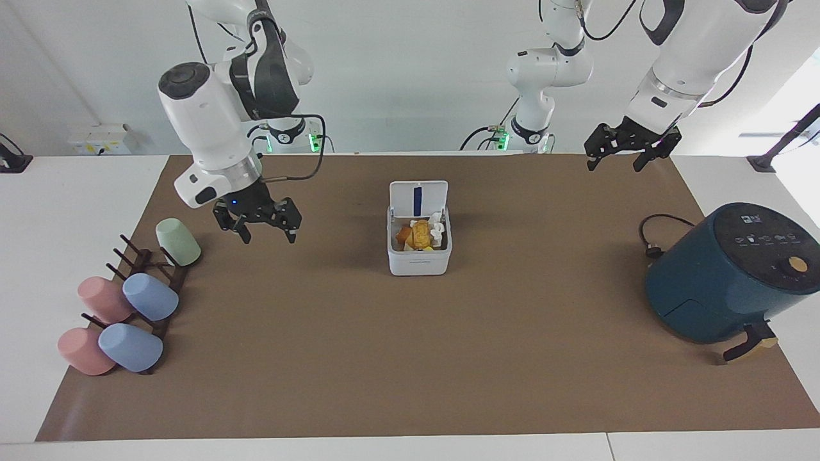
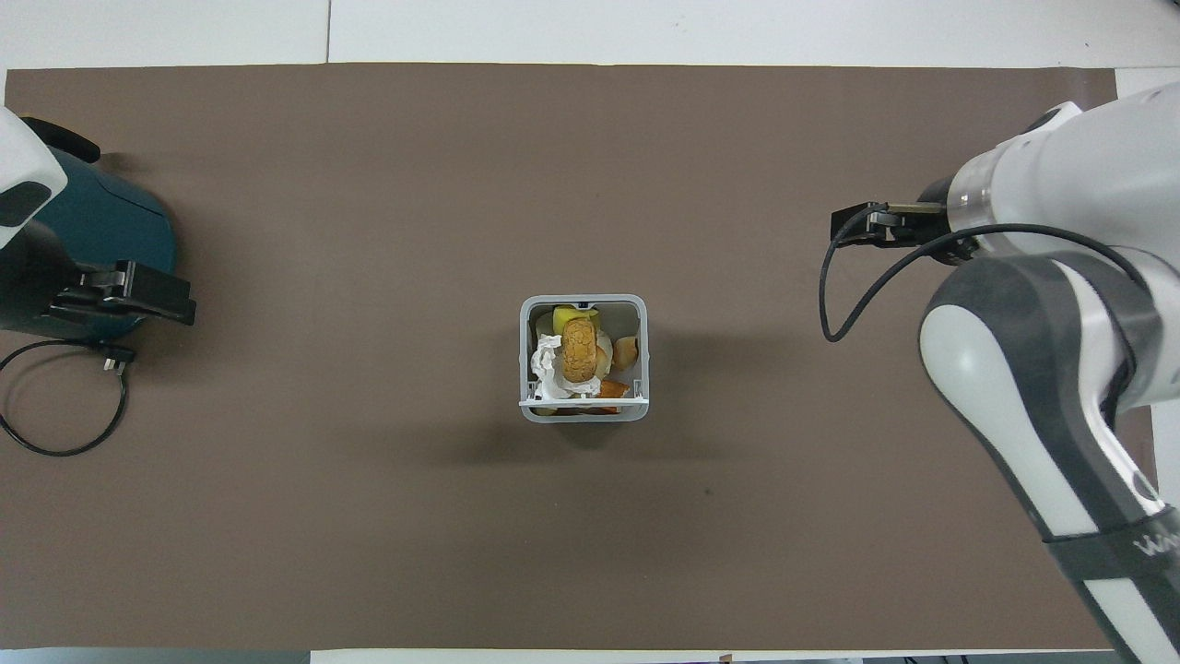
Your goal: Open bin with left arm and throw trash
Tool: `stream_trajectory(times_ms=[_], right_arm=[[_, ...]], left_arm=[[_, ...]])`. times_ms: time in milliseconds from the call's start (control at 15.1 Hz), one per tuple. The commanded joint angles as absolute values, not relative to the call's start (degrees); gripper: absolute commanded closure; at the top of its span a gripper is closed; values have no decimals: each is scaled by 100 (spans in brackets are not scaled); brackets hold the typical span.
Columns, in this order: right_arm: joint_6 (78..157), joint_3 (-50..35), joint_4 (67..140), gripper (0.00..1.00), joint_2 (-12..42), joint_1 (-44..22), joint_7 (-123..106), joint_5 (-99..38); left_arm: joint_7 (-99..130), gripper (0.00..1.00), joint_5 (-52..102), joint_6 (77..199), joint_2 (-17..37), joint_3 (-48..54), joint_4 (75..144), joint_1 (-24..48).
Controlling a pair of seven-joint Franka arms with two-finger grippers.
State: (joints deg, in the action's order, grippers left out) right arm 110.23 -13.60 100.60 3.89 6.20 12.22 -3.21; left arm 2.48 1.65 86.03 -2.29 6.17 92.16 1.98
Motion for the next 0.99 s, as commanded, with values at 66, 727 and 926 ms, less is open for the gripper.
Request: stream_trajectory(times_ms=[66,727,926], right_arm=[[10066,-1415,9467,0,343,869,661,-141],[9248,-749,9440,0,36,583,325,-141],[8755,-239,9387,0,-114,159,343,-114]], left_arm=[[299,0,-53,8631,-290,571,9281,264],[290,0,-53,8631,-290,571,9281,272],[290,0,-53,8631,-290,571,9281,255]])
